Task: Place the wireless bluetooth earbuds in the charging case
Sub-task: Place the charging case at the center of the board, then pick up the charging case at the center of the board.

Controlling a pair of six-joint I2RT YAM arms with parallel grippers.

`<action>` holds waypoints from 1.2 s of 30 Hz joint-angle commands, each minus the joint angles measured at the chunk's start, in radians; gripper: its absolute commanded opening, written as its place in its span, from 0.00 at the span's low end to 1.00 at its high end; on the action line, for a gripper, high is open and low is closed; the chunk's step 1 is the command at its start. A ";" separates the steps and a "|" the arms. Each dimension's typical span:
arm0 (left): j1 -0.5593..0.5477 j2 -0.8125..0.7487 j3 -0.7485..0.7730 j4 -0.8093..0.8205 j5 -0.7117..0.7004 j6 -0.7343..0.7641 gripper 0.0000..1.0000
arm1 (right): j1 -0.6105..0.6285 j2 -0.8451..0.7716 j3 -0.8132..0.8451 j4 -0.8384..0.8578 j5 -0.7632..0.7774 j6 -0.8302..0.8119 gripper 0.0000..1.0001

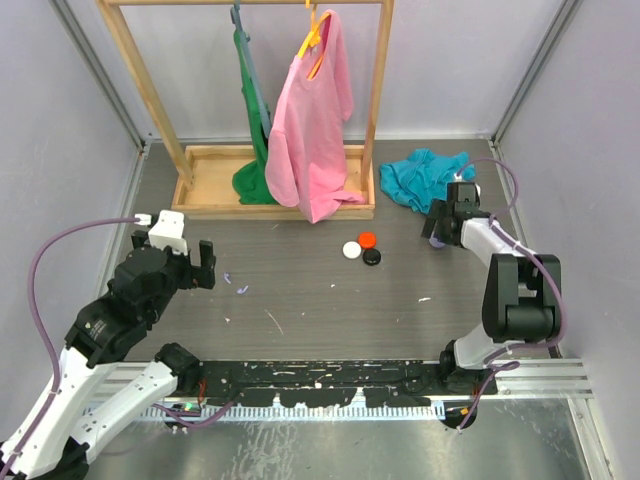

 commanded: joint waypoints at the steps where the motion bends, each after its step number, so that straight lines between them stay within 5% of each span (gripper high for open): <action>1: 0.010 -0.018 -0.002 0.042 -0.006 0.008 0.98 | -0.002 0.056 0.065 0.066 0.005 -0.014 0.82; 12: 0.047 -0.018 -0.003 0.048 0.039 0.004 0.98 | -0.010 0.173 0.072 0.118 0.002 -0.041 0.73; 24: 0.143 0.016 0.002 0.070 0.224 -0.015 0.98 | 0.005 0.065 -0.009 0.142 -0.116 -0.002 0.53; 36: 0.149 0.102 0.029 0.067 0.414 -0.122 0.99 | 0.274 -0.155 -0.016 0.084 -0.247 -0.057 0.51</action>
